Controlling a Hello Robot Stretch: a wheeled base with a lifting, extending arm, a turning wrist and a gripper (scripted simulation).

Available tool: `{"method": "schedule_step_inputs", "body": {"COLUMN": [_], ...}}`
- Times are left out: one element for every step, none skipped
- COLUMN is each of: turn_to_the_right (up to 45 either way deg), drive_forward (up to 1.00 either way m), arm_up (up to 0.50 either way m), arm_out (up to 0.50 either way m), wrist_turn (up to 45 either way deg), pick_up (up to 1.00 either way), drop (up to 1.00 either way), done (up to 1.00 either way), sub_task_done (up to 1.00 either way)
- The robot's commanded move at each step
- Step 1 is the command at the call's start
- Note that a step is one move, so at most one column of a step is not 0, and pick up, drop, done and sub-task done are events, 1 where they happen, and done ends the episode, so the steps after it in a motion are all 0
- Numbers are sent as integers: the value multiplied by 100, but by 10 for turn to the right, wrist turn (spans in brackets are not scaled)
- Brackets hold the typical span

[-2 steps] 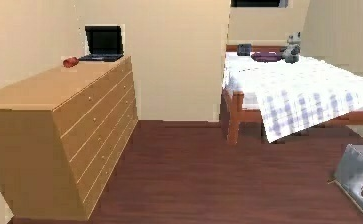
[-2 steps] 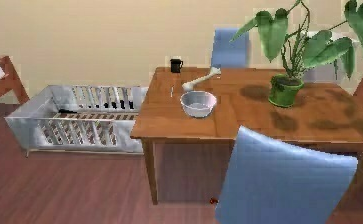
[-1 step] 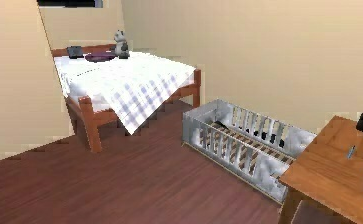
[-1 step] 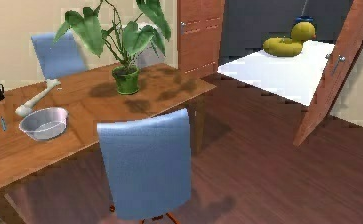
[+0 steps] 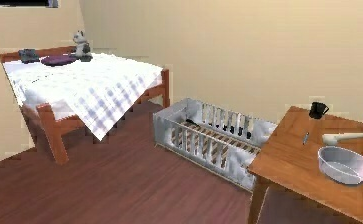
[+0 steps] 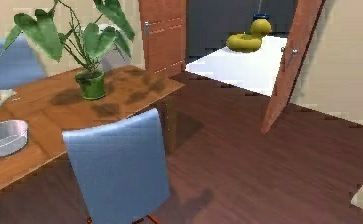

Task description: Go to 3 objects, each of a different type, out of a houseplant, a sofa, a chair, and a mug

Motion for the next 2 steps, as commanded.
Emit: {"method": "schedule_step_inputs", "body": {"turn_to_the_right": [0, 450], "drive_forward": [100, 0], "arm_up": [0, 0], "arm_out": [0, 0], "wrist_turn": [0, 0], "pick_up": [0, 0], "drop": [0, 0], "done": [0, 0], "sub_task_done": [0, 0]}}
